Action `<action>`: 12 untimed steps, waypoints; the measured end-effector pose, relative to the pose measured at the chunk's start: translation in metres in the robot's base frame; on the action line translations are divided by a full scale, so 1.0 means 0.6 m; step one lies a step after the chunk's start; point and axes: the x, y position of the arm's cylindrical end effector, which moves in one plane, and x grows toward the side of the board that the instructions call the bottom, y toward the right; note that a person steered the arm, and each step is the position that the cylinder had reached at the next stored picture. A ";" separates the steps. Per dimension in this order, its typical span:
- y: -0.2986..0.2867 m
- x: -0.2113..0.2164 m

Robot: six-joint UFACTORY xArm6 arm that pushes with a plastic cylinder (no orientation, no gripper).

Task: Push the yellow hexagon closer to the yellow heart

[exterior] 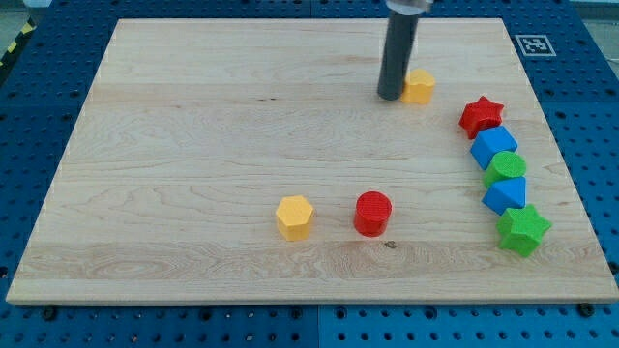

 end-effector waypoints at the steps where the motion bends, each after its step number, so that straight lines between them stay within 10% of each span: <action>1: 0.051 0.000; 4: -0.042 0.005; 7: -0.292 0.229; 9: -0.248 0.429; 12: -0.217 0.429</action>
